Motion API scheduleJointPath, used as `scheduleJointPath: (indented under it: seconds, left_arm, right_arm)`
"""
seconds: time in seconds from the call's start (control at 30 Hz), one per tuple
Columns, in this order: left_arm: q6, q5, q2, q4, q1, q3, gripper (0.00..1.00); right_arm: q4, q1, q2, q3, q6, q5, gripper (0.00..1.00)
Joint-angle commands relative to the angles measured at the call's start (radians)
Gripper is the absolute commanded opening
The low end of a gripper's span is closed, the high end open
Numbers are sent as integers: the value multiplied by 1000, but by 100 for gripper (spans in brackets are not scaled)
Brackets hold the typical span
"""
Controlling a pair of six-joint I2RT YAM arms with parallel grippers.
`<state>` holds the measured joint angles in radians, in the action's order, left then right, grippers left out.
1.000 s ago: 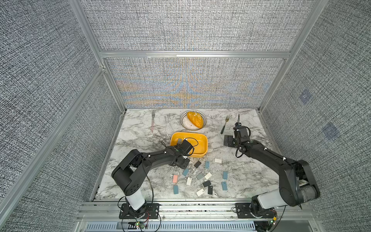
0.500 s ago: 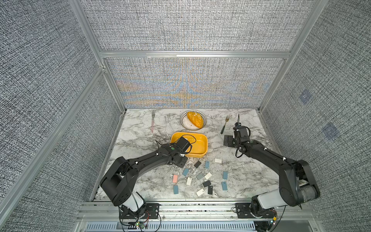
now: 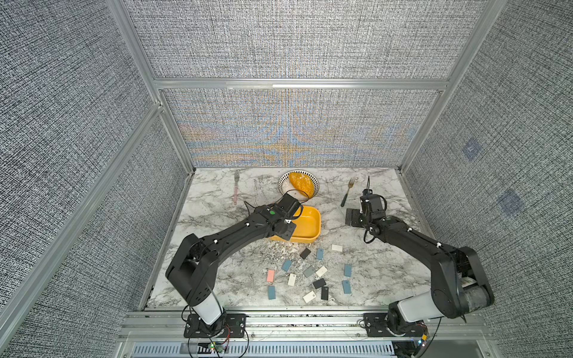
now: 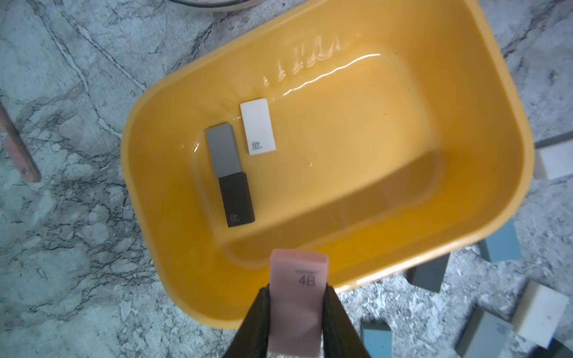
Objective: Put the eraser in the storage box
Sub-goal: Place the eraser in the storage box.
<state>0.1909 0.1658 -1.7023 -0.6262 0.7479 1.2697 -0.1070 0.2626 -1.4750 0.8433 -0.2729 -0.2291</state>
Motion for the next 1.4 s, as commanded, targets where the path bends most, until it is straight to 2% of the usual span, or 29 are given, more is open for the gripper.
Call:
scheduleJointPath:
  seconds: [0.0, 0.17, 0.33, 0.93, 1.37]
  left_arm:
    - [-12, 0, -60, 39, -31, 44, 30]
    - [-4, -14, -156, 96, -76, 65, 29]
    - [11, -39, -214, 118, -85, 74, 29]
    - [34, -26, -283, 138, -88, 86, 29]
    - [44, -43, -303, 128, -88, 97, 43]
  right_arm:
    - [0, 1, 1, -3, -2, -13, 98]
    - [3, 0, -12, -1, -2, -16, 98]
    - [3, 1, -21, 3, 1, -18, 98]
    - [1, 0, -30, 5, 1, -17, 98]
    - [-2, 0, -15, 0, -1, -18, 98]
